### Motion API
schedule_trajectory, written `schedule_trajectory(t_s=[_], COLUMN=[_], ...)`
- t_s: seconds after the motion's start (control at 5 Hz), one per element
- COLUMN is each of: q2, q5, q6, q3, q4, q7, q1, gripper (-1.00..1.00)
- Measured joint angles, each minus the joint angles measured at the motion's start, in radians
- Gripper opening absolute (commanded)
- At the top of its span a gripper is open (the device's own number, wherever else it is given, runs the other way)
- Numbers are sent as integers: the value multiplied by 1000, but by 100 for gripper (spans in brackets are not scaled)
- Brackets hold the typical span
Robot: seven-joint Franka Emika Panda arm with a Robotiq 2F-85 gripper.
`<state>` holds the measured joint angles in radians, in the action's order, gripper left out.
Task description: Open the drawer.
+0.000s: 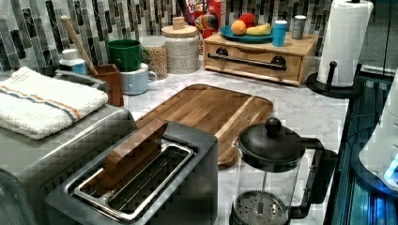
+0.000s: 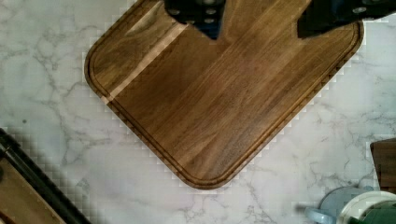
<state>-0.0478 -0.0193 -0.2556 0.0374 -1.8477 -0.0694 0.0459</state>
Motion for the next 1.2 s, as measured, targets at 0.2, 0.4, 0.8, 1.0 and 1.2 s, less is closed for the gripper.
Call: schedule_trajectory(t_s=[0.2, 0.4, 0.8, 1.0, 1.2], q2=[-3, -6, -22, -25, -25], q5=[0, -1, 22, 47, 53], q6=[0, -2, -1, -78, -131], q3=[1, 8, 5, 3, -2], q4=[-2, -6, -7, -38, -77], q7=[0, -3, -11, -157, -369], q1=[4, 9, 10, 17, 43], gripper=[100, 100, 100, 100, 100])
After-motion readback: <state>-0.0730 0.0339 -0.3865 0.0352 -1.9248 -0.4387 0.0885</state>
